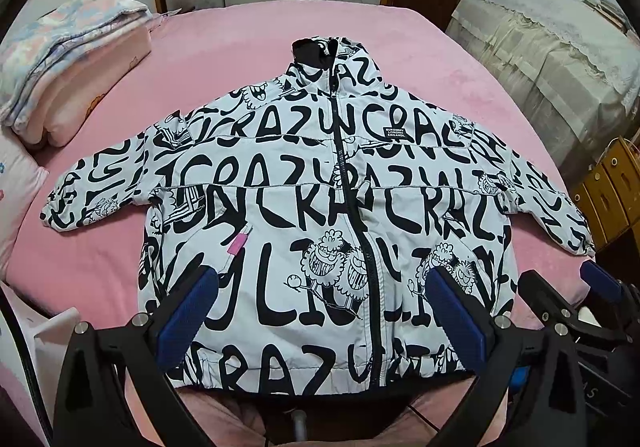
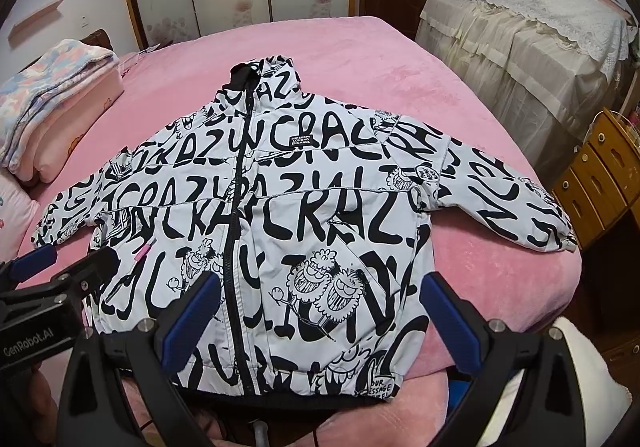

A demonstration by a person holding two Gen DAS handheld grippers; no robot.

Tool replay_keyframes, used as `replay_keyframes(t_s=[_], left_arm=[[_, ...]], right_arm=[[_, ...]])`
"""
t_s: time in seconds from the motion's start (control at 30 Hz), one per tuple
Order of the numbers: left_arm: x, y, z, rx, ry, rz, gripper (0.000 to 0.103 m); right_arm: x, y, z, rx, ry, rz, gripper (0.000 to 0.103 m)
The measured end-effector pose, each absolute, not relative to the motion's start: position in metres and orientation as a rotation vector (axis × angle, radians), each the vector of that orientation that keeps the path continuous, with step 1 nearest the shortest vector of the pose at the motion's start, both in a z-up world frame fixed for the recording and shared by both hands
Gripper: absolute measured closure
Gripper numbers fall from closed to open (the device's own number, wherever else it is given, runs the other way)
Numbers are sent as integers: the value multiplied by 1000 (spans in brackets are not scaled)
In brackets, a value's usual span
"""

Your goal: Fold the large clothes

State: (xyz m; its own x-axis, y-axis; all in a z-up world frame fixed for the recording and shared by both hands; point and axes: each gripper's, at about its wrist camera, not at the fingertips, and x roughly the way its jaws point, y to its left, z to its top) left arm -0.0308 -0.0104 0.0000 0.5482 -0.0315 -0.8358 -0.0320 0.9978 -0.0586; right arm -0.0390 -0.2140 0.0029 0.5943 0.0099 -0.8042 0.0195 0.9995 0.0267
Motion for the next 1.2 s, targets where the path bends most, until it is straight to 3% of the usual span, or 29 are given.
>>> replay_keyframes(t_s=[1.2], left_arm=[[-36, -13, -1, -61, 997, -10, 0]], right_arm=[[-27, -237, 23, 66, 900, 82, 2]])
